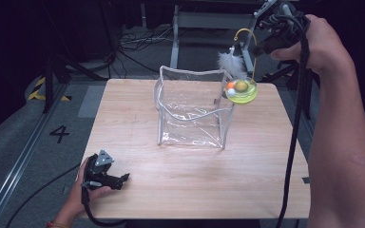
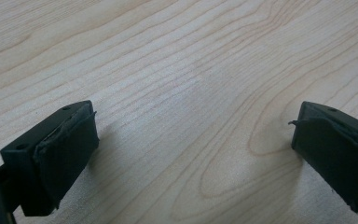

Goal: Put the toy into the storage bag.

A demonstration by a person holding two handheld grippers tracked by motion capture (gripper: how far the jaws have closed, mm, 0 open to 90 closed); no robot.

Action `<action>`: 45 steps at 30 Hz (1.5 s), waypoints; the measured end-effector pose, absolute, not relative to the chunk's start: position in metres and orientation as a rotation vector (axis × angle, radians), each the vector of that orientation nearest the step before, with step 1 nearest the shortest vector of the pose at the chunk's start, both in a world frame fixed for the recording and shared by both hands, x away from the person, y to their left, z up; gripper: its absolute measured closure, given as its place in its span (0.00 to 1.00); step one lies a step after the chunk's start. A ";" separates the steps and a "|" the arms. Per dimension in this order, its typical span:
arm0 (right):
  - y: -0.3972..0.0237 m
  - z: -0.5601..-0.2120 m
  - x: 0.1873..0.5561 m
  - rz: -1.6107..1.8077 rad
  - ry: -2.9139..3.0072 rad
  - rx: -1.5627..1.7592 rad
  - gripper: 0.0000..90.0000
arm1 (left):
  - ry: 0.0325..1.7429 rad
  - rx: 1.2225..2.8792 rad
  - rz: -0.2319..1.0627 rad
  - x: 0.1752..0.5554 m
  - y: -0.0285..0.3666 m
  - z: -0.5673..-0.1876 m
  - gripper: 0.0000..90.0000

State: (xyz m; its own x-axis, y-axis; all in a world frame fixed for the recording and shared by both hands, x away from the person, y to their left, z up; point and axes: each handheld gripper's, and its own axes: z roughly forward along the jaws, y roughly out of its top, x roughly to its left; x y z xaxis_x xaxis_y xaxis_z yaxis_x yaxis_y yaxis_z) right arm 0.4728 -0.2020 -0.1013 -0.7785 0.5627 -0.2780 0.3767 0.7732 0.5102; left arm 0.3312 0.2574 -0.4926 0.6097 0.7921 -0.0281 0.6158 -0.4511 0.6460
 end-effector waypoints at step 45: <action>-0.166 -0.225 0.502 0.596 2.668 0.669 0.98 | 1.101 2.210 0.366 0.332 0.257 -0.493 0.01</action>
State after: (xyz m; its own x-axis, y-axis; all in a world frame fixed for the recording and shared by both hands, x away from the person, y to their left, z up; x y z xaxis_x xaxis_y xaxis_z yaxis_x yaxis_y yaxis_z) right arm 0.5023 -0.1662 -0.2251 -0.8371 0.5067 -0.2062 0.3707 0.8026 0.4674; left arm 0.3316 0.2574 -0.4931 0.6117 0.7905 -0.0315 0.6141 -0.4492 0.6489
